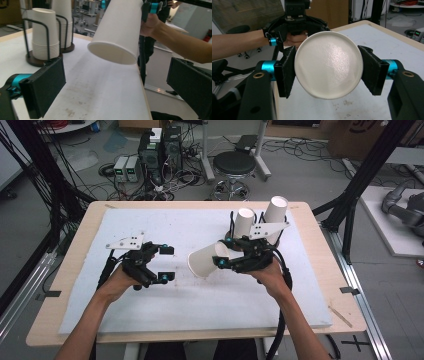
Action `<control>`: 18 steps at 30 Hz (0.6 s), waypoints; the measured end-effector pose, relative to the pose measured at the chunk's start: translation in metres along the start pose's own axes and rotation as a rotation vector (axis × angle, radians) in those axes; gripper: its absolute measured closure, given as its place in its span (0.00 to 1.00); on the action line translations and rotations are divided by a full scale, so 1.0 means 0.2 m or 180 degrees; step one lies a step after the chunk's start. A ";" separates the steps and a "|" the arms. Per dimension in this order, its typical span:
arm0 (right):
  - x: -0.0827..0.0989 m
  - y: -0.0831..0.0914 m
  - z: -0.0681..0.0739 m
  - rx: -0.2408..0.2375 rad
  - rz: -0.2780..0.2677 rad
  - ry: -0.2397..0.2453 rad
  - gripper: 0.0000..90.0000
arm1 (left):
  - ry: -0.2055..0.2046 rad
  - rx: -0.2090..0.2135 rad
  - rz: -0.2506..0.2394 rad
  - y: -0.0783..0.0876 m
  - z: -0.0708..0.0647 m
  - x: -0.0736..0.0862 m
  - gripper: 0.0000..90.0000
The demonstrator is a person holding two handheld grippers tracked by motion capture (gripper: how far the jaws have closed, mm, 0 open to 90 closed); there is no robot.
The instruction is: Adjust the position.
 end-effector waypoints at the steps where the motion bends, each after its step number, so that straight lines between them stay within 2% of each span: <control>1: 0.00 -0.01 0.00 -0.0019 -0.0016 0.0001 0.40 | -0.0012 0.0027 0.0001 -0.01 0.00 -0.01 0.02; 8: -0.02 -0.04 0.03 -0.0189 -0.0079 0.0039 0.40 | -0.0028 0.0205 0.0041 -0.09 -0.01 -0.04 0.02; 18: -0.04 -0.10 0.07 -0.0275 -0.0069 0.0090 0.40 | -0.0076 0.0326 0.0031 -0.15 -0.04 -0.08 0.02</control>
Point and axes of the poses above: each handheld gripper's, and its own axes: y roughly backward along the jaws, x roughly out of its underside, z roughly to its left, the point moved 5 cm from there along -y, roughly forward along the jaws, and after that the axes turned 14 degrees about z, right-handed, at the moved point
